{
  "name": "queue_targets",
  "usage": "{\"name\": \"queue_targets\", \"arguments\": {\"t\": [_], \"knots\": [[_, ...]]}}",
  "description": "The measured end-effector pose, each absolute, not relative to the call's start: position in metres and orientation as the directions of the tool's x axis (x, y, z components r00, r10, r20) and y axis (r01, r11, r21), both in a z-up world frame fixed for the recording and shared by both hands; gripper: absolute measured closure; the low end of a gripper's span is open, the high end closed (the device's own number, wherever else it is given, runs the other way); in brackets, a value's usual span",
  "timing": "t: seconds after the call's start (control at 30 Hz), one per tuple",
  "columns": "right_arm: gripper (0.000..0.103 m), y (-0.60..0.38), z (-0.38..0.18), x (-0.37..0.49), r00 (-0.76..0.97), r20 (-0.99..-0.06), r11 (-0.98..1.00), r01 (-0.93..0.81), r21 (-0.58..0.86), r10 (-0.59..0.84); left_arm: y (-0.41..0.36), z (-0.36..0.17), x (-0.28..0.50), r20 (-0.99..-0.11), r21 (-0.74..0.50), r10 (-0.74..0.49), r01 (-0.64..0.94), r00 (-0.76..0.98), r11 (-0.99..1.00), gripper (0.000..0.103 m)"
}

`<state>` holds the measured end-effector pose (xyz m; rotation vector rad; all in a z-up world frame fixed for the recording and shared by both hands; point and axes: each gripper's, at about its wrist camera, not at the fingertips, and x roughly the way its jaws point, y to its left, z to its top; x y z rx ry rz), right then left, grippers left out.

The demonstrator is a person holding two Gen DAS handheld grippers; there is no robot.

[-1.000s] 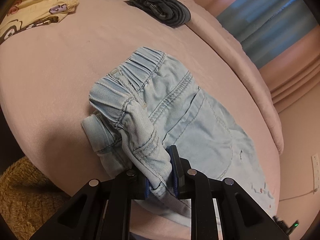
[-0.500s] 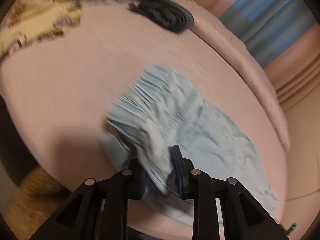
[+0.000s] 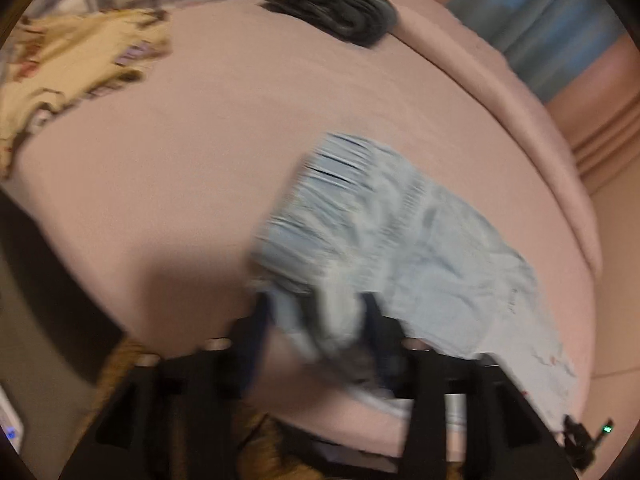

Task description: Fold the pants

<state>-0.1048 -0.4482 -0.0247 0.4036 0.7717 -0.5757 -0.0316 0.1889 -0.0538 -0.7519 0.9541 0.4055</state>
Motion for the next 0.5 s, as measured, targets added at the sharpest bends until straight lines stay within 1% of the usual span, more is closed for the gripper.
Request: {"name": "queue_targets", "arguments": {"t": [0.03, 0.07, 0.1, 0.17, 0.2, 0.27, 0.37, 0.47, 0.5], "knots": [[0.057, -0.446, -0.019, -0.105, 0.567, -0.742, 0.773, 0.625, 0.107, -0.356, 0.192, -0.051, -0.036, -0.841, -0.400, -0.004, -0.617, 0.541, 0.678, 0.038], [0.042, -0.443, -0.008, -0.103, 0.557, -0.725, 0.769, 0.636, 0.059, -0.405, 0.195, -0.047, -0.040, -0.826, -0.424, -0.014, -0.604, 0.564, 0.675, 0.038], [0.037, -0.440, 0.000, -0.101, 0.554, -0.708, 0.768, 0.640, 0.027, -0.437, 0.197, -0.043, -0.042, -0.815, -0.435, -0.013, -0.598, 0.579, 0.673, 0.038], [0.037, -0.437, 0.016, -0.093, 0.561, -0.674, 0.772, 0.635, -0.023, -0.482, 0.199, -0.034, -0.044, -0.820, -0.391, 0.052, -0.625, 0.569, 0.676, 0.038], [0.036, -0.438, 0.024, -0.086, 0.571, -0.662, 0.780, 0.626, -0.032, -0.485, 0.198, -0.028, -0.042, -0.827, -0.346, 0.101, -0.642, 0.553, 0.684, 0.038], [0.036, -0.442, 0.033, -0.068, 0.593, -0.661, 0.804, 0.595, -0.026, -0.460, 0.196, -0.019, -0.035, -0.825, -0.300, 0.152, -0.649, 0.545, 0.699, 0.038], [0.037, -0.451, 0.029, -0.031, 0.615, -0.689, 0.851, 0.526, -0.004, -0.383, 0.191, -0.010, -0.021, -0.797, -0.323, 0.138, -0.607, 0.588, 0.726, 0.038], [0.040, -0.465, 0.008, 0.002, 0.572, -0.745, 0.862, 0.507, -0.008, -0.344, 0.181, -0.005, 0.006, -0.772, -0.341, 0.104, -0.547, 0.627, 0.765, 0.038], [0.043, -0.473, -0.002, 0.010, 0.554, -0.760, 0.857, 0.515, -0.008, -0.341, 0.178, -0.004, 0.014, -0.771, -0.336, 0.100, -0.535, 0.629, 0.775, 0.038]]}}
